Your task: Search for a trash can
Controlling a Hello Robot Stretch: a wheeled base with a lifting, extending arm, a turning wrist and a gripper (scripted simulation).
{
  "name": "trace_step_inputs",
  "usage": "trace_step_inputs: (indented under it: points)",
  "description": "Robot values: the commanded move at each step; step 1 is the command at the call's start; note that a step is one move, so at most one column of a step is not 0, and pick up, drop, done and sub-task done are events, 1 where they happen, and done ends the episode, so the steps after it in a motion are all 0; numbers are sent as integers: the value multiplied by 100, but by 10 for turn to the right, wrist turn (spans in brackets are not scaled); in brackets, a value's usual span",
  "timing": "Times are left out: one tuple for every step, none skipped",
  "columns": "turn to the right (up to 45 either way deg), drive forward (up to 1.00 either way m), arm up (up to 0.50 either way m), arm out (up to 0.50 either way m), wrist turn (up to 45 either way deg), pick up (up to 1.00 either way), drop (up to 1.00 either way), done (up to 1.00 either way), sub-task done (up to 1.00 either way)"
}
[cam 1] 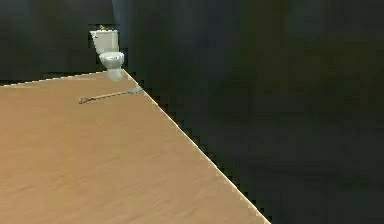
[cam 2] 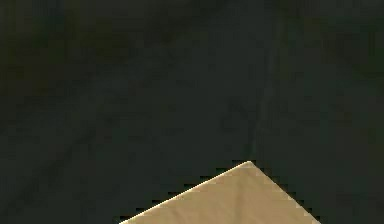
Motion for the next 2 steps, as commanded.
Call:
trace_step_inputs:
  points:
    - [-450,0,0,0,0,0,0,0,0]
    - [-240,0,0,0,0,0,0,0,0]
